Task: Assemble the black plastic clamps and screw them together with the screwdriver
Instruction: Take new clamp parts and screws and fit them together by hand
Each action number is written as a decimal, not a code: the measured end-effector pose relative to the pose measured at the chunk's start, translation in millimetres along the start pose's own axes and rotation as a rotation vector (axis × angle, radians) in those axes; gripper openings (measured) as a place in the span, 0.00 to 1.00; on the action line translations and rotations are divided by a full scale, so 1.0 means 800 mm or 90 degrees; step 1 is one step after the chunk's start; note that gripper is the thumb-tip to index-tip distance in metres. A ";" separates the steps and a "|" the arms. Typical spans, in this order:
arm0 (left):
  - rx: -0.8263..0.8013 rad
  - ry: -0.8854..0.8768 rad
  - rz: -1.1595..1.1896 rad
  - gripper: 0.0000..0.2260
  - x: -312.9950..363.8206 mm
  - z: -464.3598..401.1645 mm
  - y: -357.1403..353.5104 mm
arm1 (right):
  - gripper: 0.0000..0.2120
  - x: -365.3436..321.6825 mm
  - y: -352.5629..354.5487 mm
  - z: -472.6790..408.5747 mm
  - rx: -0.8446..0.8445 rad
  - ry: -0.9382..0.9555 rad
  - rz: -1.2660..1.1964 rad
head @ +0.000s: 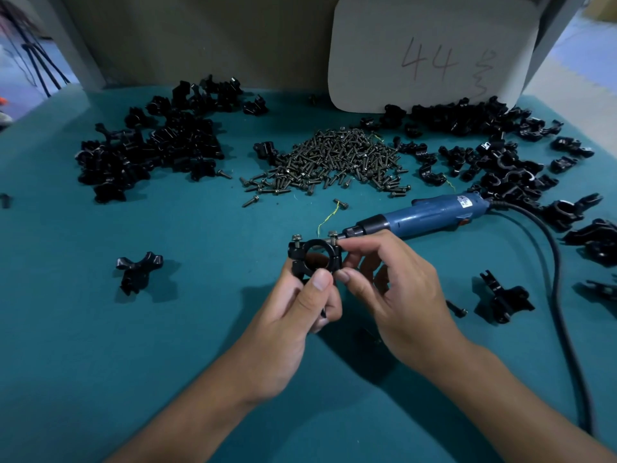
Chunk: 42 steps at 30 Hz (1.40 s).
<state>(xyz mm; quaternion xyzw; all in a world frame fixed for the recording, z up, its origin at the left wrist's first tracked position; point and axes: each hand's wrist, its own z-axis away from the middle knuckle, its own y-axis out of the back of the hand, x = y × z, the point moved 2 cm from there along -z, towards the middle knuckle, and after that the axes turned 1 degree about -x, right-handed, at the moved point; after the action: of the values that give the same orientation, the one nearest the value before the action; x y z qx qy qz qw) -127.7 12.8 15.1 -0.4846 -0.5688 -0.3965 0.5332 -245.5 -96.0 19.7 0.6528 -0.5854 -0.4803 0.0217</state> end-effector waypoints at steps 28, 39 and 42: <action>0.122 0.030 -0.323 0.17 -0.013 -0.004 0.015 | 0.15 0.001 0.007 -0.005 -0.137 -0.066 0.150; 0.047 0.055 -0.215 0.19 -0.023 -0.012 0.027 | 0.12 0.004 0.023 -0.011 -0.201 0.077 0.226; 0.030 0.055 -0.214 0.21 -0.025 -0.011 0.027 | 0.13 0.003 0.028 -0.012 -0.221 0.049 0.193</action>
<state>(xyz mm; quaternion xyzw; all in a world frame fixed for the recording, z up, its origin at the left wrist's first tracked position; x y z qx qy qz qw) -105.3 6.2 -5.3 -0.3522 -0.6276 -0.4871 0.4948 -256.6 -110.3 36.5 0.5616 -0.5840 -0.5398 0.2283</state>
